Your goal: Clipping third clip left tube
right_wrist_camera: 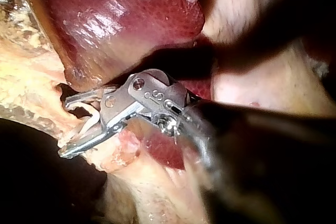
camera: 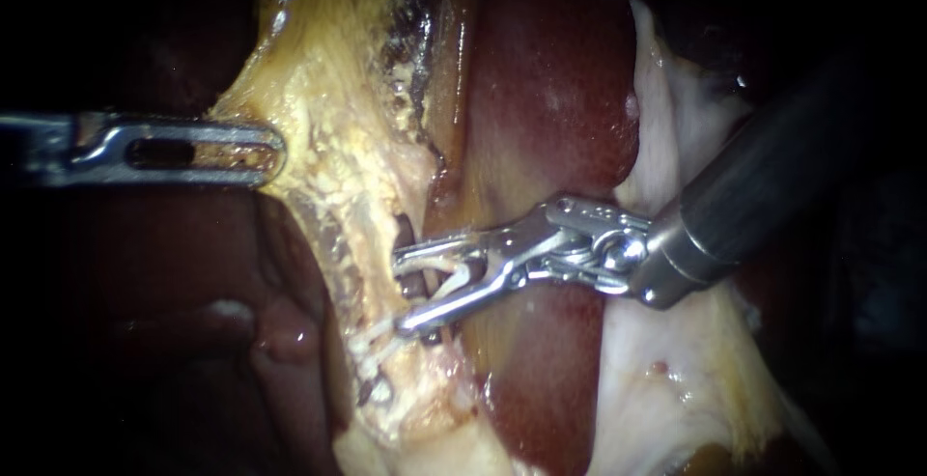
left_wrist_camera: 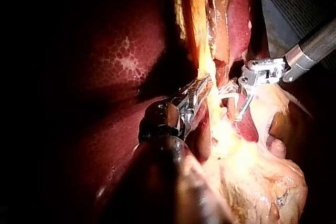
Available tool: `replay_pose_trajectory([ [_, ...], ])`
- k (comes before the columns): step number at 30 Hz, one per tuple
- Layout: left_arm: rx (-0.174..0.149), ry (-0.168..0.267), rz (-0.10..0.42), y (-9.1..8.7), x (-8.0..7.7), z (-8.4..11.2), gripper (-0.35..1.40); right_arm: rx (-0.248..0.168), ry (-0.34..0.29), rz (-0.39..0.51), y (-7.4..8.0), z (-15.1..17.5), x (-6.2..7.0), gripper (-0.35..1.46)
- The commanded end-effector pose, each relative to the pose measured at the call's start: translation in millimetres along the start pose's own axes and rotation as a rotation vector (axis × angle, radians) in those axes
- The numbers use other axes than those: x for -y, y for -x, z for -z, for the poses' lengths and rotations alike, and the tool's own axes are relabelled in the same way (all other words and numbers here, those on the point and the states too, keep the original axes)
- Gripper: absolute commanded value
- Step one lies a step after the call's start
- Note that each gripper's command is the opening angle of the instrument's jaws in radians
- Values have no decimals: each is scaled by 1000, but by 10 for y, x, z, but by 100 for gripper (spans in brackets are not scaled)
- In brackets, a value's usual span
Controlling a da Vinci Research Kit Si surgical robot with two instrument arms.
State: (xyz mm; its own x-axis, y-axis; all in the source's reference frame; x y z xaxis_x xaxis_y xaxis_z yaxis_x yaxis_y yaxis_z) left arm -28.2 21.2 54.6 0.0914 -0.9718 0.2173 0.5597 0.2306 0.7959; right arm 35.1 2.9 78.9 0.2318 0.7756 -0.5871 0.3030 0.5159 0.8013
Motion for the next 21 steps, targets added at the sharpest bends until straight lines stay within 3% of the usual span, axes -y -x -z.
replay_pose_trajectory([
  [1, 0, 0, 0, 0, 0, 0, -35, -1, -5, 0, 0, 0, 1, 58],
  [6, 0, 0, 0, 0, 0, 0, -35, -14, -52, 1, 0, -2, 7, 58],
  [12, 0, 0, 0, 0, 0, 0, -35, -37, -130, -18, -3, -2, 25, 56],
  [21, 0, 0, 0, 0, -1, 0, -35, -31, -194, -53, -2, -14, 43, 55],
])
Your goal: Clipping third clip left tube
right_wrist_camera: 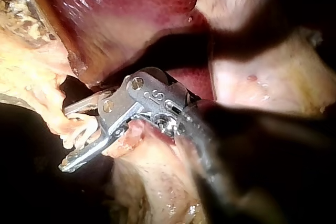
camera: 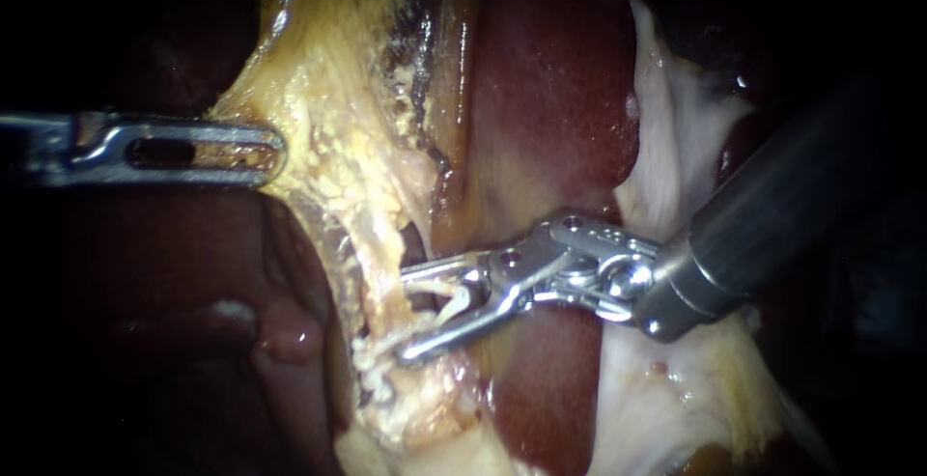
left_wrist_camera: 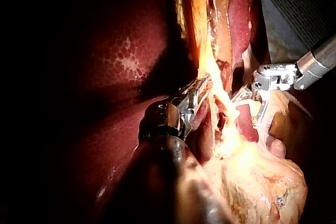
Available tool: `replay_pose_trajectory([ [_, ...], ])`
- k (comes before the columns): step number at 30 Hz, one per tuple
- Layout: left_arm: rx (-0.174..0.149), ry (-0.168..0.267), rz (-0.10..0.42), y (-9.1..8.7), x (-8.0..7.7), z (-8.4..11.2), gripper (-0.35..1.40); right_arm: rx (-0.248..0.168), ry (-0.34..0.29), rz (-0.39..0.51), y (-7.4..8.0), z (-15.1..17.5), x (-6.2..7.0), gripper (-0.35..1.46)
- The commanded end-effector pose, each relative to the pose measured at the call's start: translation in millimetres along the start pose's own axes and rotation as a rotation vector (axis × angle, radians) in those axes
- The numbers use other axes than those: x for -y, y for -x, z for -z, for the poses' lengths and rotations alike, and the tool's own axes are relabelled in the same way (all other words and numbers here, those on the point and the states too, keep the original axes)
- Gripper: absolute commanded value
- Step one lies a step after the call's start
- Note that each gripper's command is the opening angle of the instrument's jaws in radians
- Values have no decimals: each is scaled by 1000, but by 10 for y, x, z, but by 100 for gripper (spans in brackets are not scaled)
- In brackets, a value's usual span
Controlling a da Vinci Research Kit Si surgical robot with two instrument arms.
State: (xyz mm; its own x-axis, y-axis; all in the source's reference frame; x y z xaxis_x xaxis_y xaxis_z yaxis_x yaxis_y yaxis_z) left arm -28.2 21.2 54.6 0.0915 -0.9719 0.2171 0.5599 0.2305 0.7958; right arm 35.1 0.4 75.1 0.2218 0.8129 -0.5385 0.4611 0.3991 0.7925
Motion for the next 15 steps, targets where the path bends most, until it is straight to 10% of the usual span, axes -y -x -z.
replay_pose_trajectory([
  [1, 0, 0, 0, 0, 0, 0, -35, 5, -9, -6, 1, -2, 1, 55],
  [15, 0, 0, 0, 1, -1, -3, -35, 37, -154, -104, 14, -43, 4, 52],
])
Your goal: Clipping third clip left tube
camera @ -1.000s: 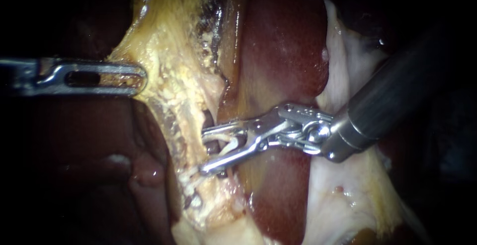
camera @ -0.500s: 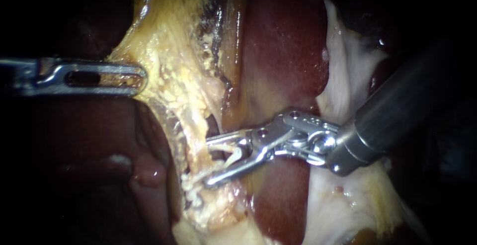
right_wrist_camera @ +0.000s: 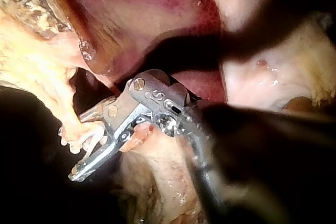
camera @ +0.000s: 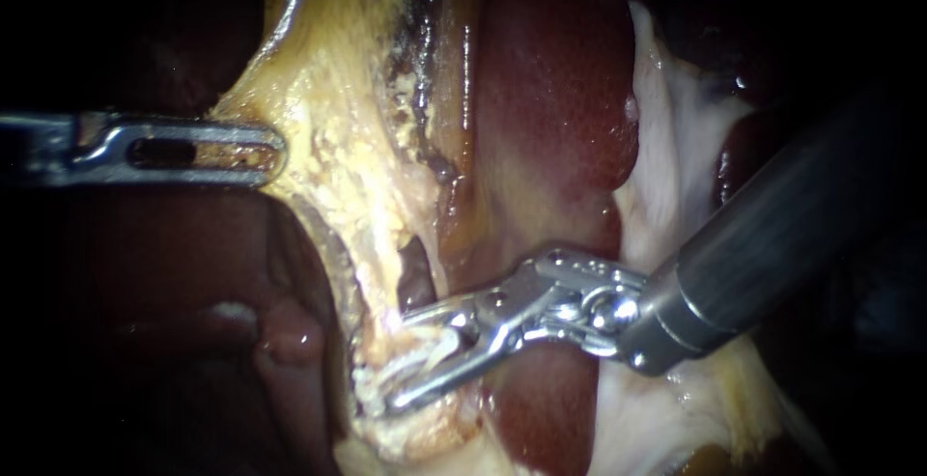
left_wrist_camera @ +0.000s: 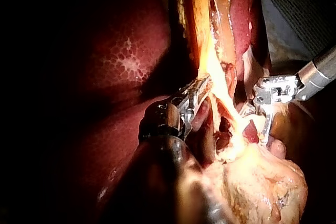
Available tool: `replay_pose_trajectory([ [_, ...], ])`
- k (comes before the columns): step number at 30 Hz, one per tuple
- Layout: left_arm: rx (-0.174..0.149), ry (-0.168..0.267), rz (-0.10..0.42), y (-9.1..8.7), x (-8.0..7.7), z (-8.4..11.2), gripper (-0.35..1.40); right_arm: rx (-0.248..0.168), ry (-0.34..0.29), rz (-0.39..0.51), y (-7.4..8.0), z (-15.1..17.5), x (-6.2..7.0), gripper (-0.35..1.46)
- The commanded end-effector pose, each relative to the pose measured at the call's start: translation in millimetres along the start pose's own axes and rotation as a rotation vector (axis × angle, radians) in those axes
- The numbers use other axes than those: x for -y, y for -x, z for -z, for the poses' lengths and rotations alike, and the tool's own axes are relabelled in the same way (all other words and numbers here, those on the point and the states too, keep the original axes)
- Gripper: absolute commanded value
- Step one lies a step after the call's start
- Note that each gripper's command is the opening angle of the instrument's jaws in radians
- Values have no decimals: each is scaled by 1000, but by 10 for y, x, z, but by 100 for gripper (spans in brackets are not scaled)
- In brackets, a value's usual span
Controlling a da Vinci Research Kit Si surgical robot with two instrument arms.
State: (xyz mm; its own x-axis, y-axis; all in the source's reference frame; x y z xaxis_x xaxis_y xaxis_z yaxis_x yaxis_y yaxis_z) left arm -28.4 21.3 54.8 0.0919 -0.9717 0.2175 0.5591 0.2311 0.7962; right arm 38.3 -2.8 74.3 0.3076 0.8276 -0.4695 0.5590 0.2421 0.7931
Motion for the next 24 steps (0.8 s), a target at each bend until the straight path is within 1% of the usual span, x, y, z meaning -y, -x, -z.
replay_pose_trajectory([
  [1, 0, 1, 1, 0, 0, 0, -35, -12, -10, 0, -3, -3, -3, 52],
  [3, 0, 1, 1, 0, 0, 0, -35, -23, -16, 1, -7, -7, -7, 52],
  [6, 0, 1, 1, 0, 0, 0, -35, -41, -1, 0, -13, -10, -10, 53],
  [9, 0, 1, 1, 0, 0, -1, -35, -56, 15, -2, -22, -10, -13, 53],
  [13, 1, 1, 1, 0, 0, -1, -35, -87, 48, -9, -37, -5, -14, 53],
  [17, 1, 1, 1, 0, 1, -1, -35, -127, 96, -27, -56, 5, -13, 53],
  [21, 1, 2, 1, 0, 1, -1, -35, -151, 129, -37, -72, 17, -15, 52],
  [22, 1, 2, 1, 0, 1, -1, -35, -154, 132, -32, -74, 19, -16, 52],
  [24, 1, 2, 1, 0, 1, -1, -35, -156, 149, -124, -75, 24, -19, 51],
])
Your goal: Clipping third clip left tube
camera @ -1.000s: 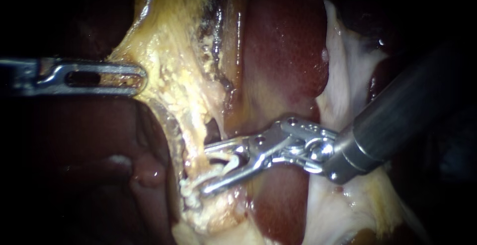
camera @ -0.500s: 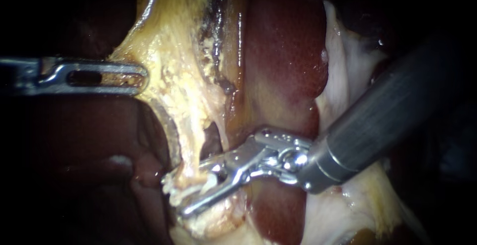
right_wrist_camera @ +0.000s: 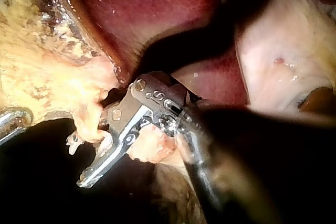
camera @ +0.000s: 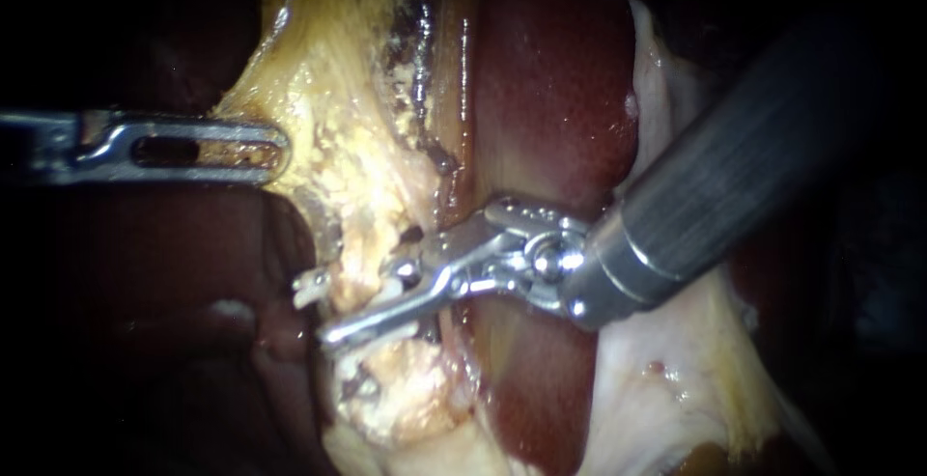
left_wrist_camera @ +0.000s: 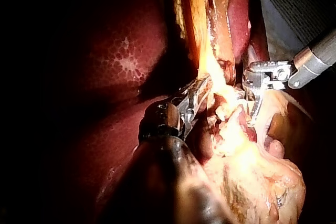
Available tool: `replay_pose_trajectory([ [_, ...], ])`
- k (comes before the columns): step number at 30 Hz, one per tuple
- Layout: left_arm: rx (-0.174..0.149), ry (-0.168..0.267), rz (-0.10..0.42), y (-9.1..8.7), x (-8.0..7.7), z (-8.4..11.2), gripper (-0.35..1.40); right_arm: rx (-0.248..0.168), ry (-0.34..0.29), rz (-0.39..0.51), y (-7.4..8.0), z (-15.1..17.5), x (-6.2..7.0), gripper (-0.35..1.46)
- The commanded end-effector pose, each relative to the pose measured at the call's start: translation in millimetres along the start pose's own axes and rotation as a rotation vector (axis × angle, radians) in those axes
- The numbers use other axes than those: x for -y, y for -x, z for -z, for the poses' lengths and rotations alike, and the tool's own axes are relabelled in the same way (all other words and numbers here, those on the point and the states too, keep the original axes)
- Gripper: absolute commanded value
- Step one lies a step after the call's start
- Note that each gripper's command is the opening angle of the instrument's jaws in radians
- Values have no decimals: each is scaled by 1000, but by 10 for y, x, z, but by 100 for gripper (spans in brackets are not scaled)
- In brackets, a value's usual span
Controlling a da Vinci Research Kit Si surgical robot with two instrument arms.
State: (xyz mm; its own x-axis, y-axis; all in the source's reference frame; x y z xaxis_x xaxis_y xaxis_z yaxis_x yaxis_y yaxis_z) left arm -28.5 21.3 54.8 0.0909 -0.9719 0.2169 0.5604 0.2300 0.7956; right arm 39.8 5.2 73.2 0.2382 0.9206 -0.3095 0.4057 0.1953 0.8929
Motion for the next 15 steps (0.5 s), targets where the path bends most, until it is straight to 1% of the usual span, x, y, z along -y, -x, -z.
replay_pose_trajectory([
  [1, 0, 0, 0, 0, 0, 0, -35, 3, 10, -30, 0, 1, -2, 51],
  [3, 0, 0, 0, 0, 0, 0, -35, 3, 24, -83, -2, 4, -7, 51],
  [8, -1, -2, 0, 0, 0, 0, -35, -4, 48, -161, -6, 9, -16, 51],
  [12, -1, -2, 0, -1, 0, 0, -35, -8, 56, -185, -7, 11, -19, 49],
  [15, -1, -2, 0, -1, 0, 0, -35, -8, 56, -191, -7, 10, -18, 47],
])
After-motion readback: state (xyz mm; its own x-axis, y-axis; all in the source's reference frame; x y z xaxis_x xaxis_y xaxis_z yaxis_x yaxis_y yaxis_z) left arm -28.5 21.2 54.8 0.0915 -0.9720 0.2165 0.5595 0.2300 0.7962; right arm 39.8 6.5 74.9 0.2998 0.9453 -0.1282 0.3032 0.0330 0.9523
